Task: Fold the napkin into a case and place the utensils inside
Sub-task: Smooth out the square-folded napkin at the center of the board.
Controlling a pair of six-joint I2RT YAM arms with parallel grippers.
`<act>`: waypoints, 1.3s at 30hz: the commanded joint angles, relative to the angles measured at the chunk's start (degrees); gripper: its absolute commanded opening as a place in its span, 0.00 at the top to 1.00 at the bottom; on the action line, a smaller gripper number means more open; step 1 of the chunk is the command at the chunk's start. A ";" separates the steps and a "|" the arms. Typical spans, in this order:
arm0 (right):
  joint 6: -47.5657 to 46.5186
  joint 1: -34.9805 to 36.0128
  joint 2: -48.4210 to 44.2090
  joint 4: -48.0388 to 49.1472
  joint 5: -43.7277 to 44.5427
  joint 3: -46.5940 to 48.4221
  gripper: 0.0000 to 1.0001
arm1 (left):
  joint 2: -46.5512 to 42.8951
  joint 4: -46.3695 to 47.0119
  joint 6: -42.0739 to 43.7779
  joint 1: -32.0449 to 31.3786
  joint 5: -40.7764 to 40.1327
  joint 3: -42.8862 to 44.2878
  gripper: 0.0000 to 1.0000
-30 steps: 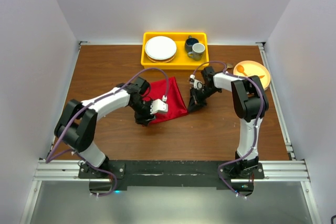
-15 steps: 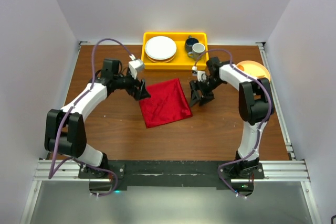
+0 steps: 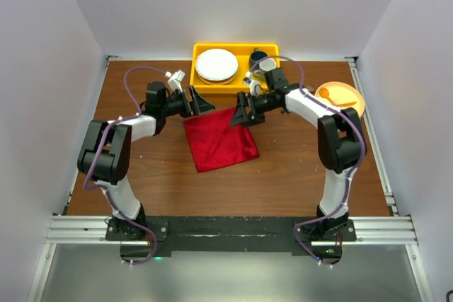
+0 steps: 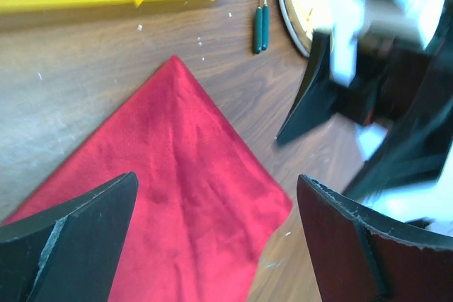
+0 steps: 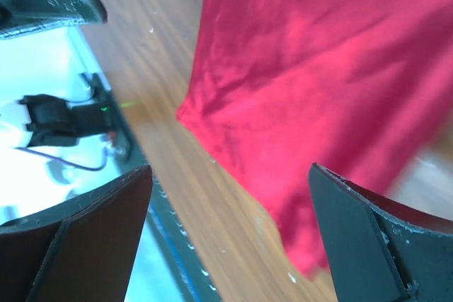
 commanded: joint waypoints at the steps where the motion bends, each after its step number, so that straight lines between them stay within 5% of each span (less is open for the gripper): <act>1: 11.77 0.71 3.62 11.06 -5.40 -5.58 0.04 | 4.14 10.03 -11.06 -1.36 -0.54 -0.50 0.00; 17: -2.36 -3.42 16.29 0.52 1.18 -8.32 0.04 | 14.08 6.18 -12.21 6.89 -5.21 -9.54 0.00; 27: -10.89 5.01 14.10 -5.90 0.75 -3.04 0.04 | 2.58 4.42 -11.07 8.65 0.23 -19.39 0.00; 33: -16.69 5.11 7.43 -14.33 1.71 0.82 0.04 | -10.77 -3.76 -4.82 9.45 3.13 -17.03 0.00; 39: -5.22 5.37 0.91 -9.61 -4.87 -2.84 0.02 | -8.43 -1.66 -6.58 4.11 3.32 -11.23 0.00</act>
